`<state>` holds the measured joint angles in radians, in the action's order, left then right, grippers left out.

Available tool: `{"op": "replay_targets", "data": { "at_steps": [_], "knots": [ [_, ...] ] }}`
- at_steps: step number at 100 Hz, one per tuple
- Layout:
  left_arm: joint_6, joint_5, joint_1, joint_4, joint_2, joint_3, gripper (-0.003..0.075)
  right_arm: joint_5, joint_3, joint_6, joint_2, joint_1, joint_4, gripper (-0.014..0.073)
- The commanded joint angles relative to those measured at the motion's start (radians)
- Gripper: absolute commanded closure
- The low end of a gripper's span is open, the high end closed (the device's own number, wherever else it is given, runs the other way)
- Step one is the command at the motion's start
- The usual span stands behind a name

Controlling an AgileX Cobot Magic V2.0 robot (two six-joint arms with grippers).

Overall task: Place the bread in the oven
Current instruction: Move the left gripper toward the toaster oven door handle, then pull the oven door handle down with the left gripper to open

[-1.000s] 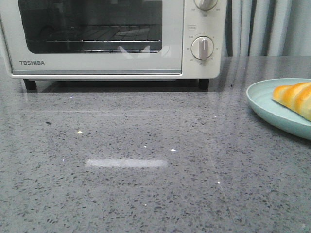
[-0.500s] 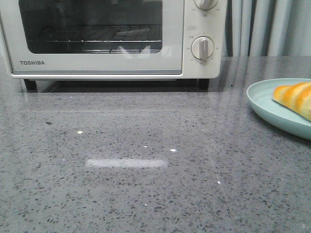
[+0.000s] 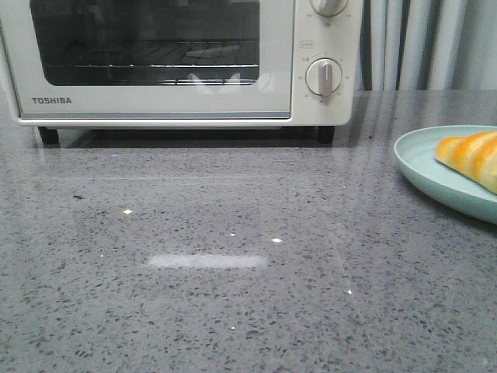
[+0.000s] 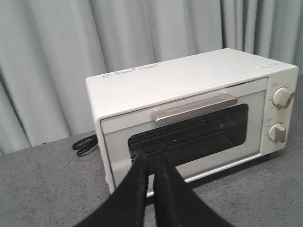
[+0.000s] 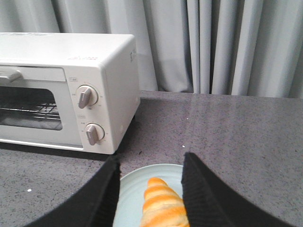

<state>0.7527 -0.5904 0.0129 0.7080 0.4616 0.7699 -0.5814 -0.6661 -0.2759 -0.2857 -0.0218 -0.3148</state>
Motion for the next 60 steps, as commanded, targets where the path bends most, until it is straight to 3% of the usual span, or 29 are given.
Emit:
{"op": "replay_targets", "data": {
  "at_steps": [1,32,60],
  "knots": [
    [0.052,0.003,-0.002,0.099,0.050,0.074,0.0740,0.057,-0.032,-0.027,-0.019,0.015,-0.024,0.0318],
    [0.180,-0.077,-0.002,0.199,0.194,0.177,0.0740,0.035,-0.032,-0.045,-0.019,0.039,-0.024,0.0318],
    [0.292,-0.170,-0.002,0.294,0.446,0.338,0.0740,0.037,-0.032,-0.071,-0.019,0.039,-0.045,0.0318]
  ]
}}
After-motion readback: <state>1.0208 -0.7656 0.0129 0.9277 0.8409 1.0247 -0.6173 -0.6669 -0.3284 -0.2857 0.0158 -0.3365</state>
